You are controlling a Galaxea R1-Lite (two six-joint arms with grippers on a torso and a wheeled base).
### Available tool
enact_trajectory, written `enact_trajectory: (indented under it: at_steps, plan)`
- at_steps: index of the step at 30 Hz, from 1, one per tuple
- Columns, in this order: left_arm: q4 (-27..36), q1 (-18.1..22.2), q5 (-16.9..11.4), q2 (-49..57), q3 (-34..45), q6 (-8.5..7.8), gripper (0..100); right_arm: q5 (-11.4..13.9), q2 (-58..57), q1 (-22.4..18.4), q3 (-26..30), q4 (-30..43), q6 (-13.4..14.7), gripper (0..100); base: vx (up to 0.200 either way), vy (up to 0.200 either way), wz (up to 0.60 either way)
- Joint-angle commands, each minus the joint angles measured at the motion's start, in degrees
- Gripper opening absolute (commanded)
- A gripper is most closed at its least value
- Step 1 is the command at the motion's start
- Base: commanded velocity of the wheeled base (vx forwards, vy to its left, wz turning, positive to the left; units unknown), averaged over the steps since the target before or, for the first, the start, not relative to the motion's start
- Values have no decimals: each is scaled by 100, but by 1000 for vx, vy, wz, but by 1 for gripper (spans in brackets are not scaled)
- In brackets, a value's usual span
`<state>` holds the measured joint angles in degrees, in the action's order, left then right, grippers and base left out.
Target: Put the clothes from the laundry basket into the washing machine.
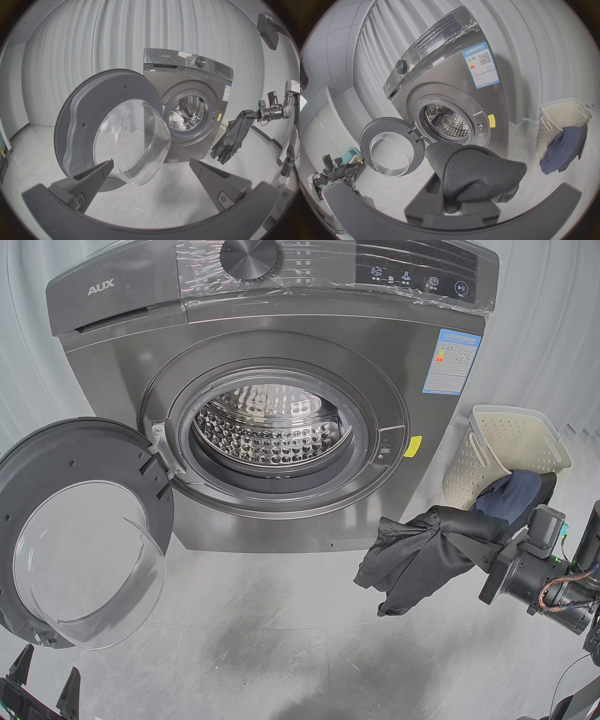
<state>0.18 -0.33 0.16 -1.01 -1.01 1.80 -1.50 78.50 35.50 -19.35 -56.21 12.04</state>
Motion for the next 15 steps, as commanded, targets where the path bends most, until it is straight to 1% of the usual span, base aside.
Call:
enact_trajectory:
  at_steps: [1,6,10,11,13,14,15]
  plan:
    - [-1,-2,2,57,84,-5,100,1,-18,-8,1,-4,0,0,-200,0,0]
    - [-1,7,19,66,84,-13,100,1,52,18,-87,-4,-9,0,-200,0,0]
    - [-9,7,11,66,92,-49,100,-26,149,89,-184,-13,8,0,0,0,0]
    - [-18,7,11,66,92,-57,100,-79,219,98,-219,-13,17,0,0,0,0]
    - [-1,7,11,75,101,-163,100,-158,342,133,-333,-13,79,0,0,0,0]
    - [-1,7,11,75,101,-163,100,-158,342,133,-333,-13,79,0,0,0,0]
    - [-9,15,-42,75,101,-312,100,-263,500,273,-509,-21,246,0,0,0,0]
